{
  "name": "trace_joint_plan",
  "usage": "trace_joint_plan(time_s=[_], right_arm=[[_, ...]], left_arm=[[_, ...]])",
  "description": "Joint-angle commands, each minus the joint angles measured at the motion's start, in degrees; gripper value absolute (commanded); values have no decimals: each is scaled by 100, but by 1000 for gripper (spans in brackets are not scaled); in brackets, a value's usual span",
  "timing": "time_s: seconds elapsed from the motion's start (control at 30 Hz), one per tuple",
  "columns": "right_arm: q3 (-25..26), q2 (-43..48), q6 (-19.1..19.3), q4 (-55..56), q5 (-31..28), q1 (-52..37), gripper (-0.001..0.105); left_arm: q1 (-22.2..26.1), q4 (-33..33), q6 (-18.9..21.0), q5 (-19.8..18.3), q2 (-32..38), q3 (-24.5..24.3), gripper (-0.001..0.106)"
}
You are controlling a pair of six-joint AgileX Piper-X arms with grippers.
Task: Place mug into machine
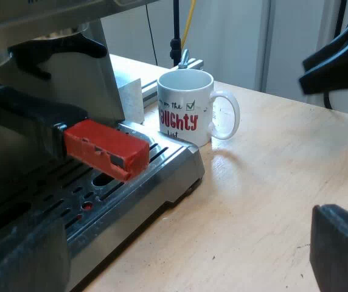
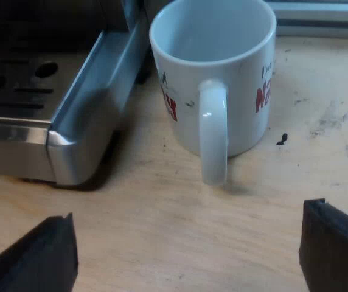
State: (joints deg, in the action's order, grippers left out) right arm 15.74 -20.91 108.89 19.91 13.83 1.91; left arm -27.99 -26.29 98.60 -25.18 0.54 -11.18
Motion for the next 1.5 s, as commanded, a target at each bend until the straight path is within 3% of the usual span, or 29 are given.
trace_joint_plan(time_s=[0.03,0.37,0.53,0.8,1.27,1.37,1.4,1.47,1.5], right_arm=[[-110,-274,21,-531,50,8,73],[-249,-2218,-6,-2572,-120,369,65],[-249,-3578,-595,-3893,-906,907,65],[-233,-5131,-843,-5617,-1730,1105,65],[474,-6407,-842,-6251,-1790,1093,63],[491,-6424,-842,-6252,-1790,1093,50],[491,-6424,-822,-6150,-1790,1093,32],[491,-6412,-683,-6080,-1790,1093,18],[480,-6391,-537,-6076,-1766,1093,2]], left_arm=[[-30,131,-14,-59,-2,-16,81],[-30,131,-14,-59,-2,-16,81],[-30,131,-14,-59,-2,-16,81],[-30,131,1,-59,-2,-16,81],[-30,131,1,-59,-2,-16,81],[-30,131,1,-31,-2,-16,81],[-30,131,1,26,-2,-16,81],[-30,131,1,223,-26,-16,81],[-30,120,1,400,-27,-16,81]])
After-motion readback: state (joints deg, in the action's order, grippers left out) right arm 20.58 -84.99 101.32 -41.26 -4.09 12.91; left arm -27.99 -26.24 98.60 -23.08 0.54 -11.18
